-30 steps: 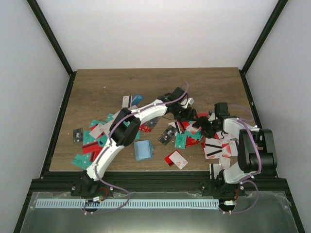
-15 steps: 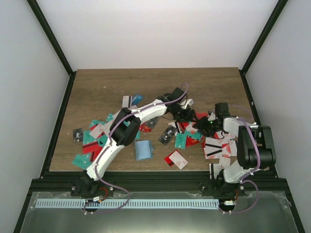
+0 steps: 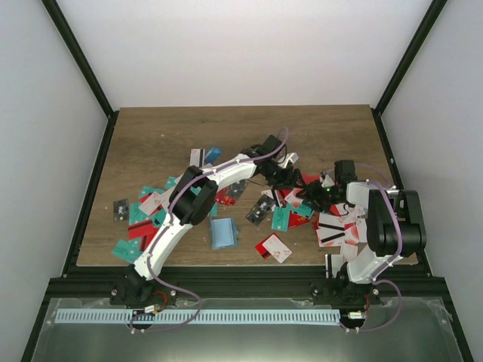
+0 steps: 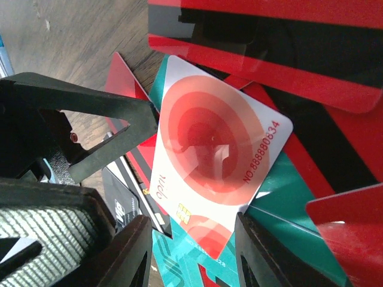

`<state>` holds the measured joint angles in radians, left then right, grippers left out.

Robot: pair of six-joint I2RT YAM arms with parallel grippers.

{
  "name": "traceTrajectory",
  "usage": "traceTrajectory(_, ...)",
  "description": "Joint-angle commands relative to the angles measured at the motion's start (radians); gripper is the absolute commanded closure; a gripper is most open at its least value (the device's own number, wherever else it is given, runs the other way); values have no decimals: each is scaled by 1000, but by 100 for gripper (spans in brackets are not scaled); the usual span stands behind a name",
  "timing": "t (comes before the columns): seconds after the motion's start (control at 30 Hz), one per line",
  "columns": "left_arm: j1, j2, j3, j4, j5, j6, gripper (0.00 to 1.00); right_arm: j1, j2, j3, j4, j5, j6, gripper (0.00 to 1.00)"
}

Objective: Put the credit cards into the card holder

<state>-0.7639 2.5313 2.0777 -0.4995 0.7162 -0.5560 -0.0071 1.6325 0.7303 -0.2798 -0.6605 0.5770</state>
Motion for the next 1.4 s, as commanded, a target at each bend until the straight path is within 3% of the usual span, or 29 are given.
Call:
traceTrajectory(0.0, -68, 36, -61, -68, 138, 9, 32, 16, 108, -51, 4, 124, -15, 59)
traceTrajectory(0.5, -69, -64, -144, -66, 194, 41, 36, 24, 124, -35, 3, 97, -19, 59)
traceTrajectory(0.73, -72, -206, -370, 92, 231, -39, 37, 80, 112, -25, -27, 102, -17, 59)
traceTrajectory(1.03, -82, -352, -599, 159, 186, -61, 37, 154, 85, -11, -77, 122, -8, 58)
traceTrajectory(1.37, -115, -407, -687, 161, 150, -66, 38, 196, -3, -65, -120, 126, -1, 58)
